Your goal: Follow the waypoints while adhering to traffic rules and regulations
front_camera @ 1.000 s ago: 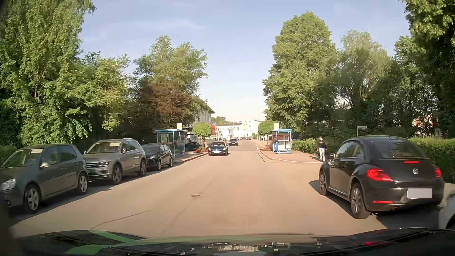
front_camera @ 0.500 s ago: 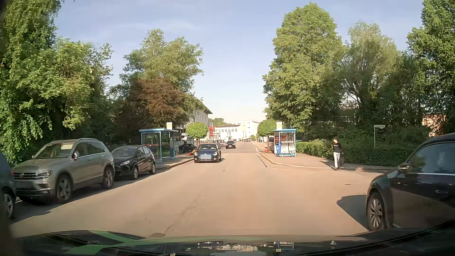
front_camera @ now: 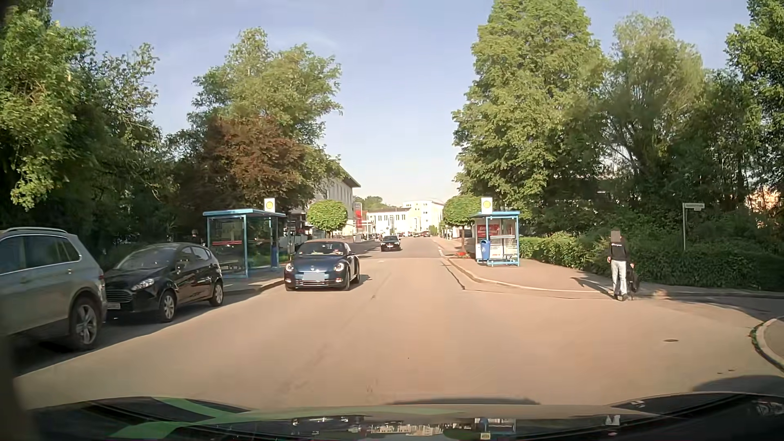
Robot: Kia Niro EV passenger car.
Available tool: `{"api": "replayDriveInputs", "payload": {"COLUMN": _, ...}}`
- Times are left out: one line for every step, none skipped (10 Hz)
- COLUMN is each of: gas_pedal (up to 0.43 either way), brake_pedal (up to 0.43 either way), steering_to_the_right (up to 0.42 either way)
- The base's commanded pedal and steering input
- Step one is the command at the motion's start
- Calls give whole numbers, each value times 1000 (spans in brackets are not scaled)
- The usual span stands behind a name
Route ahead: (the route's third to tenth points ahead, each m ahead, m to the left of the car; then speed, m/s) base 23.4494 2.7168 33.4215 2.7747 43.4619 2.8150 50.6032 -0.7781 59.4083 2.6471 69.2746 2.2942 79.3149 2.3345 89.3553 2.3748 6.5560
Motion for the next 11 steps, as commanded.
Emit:
{"api": "replayDriveInputs", "payload": {"gas_pedal": 0, "brake_pedal": 0, "steering_to_the_right": 6}}
{"api": "replayDriveInputs", "payload": {"gas_pedal": 0, "brake_pedal": 0, "steering_to_the_right": 5}}
{"api": "replayDriveInputs", "payload": {"gas_pedal": 0, "brake_pedal": 0, "steering_to_the_right": 4}}
{"api": "replayDriveInputs", "payload": {"gas_pedal": 0, "brake_pedal": 0, "steering_to_the_right": 3}}
{"api": "replayDriveInputs", "payload": {"gas_pedal": 0, "brake_pedal": 0, "steering_to_the_right": 3}}
{"api": "replayDriveInputs", "payload": {"gas_pedal": 0, "brake_pedal": 0, "steering_to_the_right": 1}}
{"api": "replayDriveInputs", "payload": {"gas_pedal": 0, "brake_pedal": 0, "steering_to_the_right": 0}}
{"api": "replayDriveInputs", "payload": {"gas_pedal": 0, "brake_pedal": 0, "steering_to_the_right": 0}}
{"api": "replayDriveInputs", "payload": {"gas_pedal": 0, "brake_pedal": 0, "steering_to_the_right": -2}}
{"api": "replayDriveInputs", "payload": {"gas_pedal": 8, "brake_pedal": 0, "steering_to_the_right": -6}}
{"api": "replayDriveInputs", "payload": {"gas_pedal": 8, "brake_pedal": 0, "steering_to_the_right": -7}}
